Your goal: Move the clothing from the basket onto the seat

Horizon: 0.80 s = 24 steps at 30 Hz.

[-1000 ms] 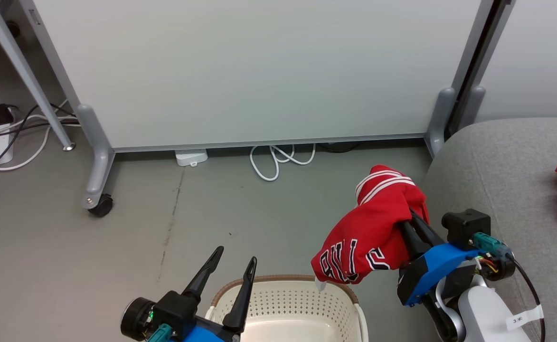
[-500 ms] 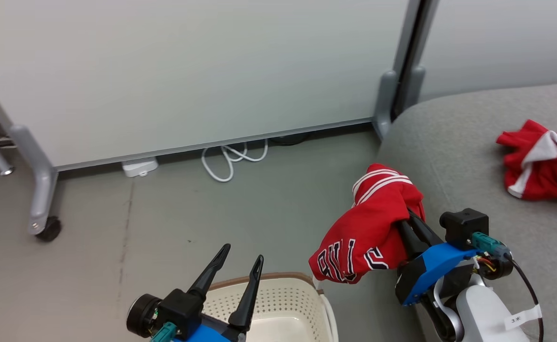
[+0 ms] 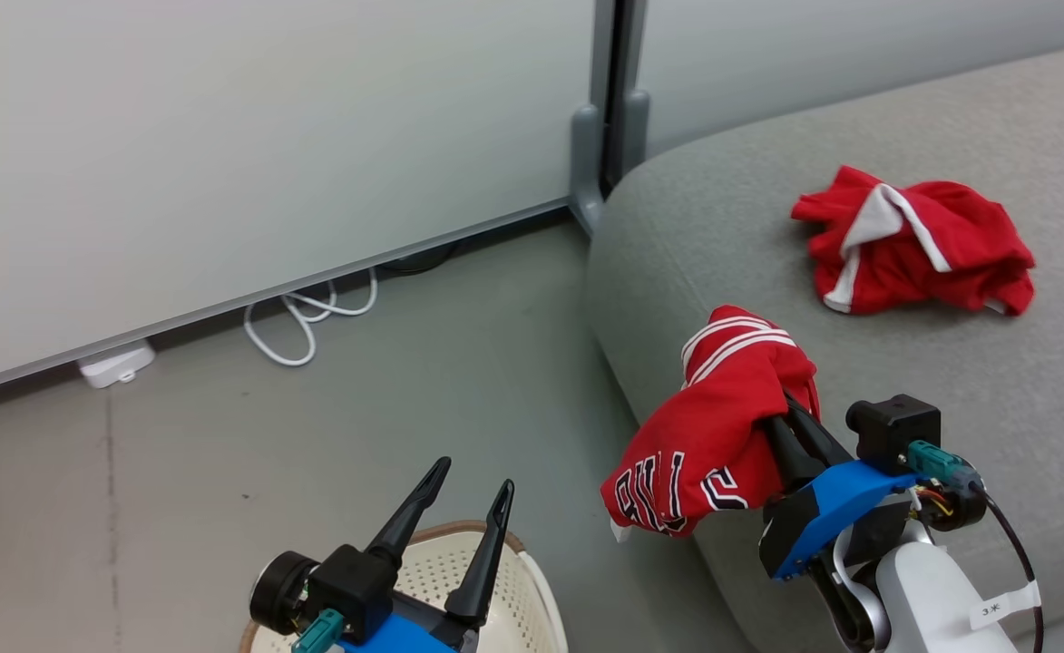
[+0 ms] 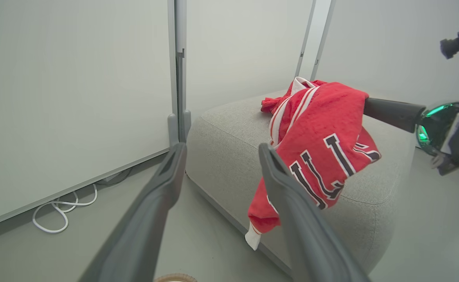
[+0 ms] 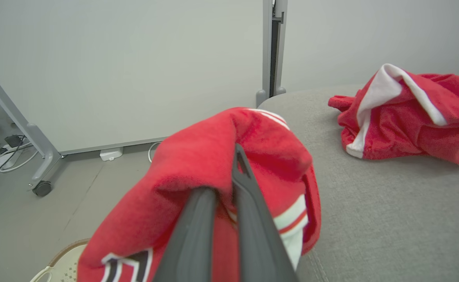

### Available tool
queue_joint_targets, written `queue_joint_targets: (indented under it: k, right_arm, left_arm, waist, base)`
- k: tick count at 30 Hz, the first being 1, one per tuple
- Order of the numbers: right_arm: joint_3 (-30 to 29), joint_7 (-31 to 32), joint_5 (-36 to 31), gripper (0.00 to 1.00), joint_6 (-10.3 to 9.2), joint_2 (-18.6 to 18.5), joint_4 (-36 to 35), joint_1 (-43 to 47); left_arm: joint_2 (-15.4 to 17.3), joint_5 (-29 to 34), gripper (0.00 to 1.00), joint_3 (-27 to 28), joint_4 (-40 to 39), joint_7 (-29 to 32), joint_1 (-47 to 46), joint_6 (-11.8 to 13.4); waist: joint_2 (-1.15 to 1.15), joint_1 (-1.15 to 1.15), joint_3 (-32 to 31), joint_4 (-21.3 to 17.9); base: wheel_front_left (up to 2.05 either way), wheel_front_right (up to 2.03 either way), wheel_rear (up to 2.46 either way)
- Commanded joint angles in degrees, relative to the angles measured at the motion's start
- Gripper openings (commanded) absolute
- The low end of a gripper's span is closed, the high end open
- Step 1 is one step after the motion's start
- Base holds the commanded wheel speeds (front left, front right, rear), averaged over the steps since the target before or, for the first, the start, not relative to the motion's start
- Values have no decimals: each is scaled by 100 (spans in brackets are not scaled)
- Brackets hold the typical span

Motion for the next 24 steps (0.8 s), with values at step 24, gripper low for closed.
queue_joint_targets:
  k: [24]
  right_arm:
    - [31,-243,181,0,3,1,131,-89]
  left_arm:
    - [186,-22,100,-67,-38,-26,-203,-5]
  waist:
    - [0,0,238,-1264]
  base:
    - [0,0,0]
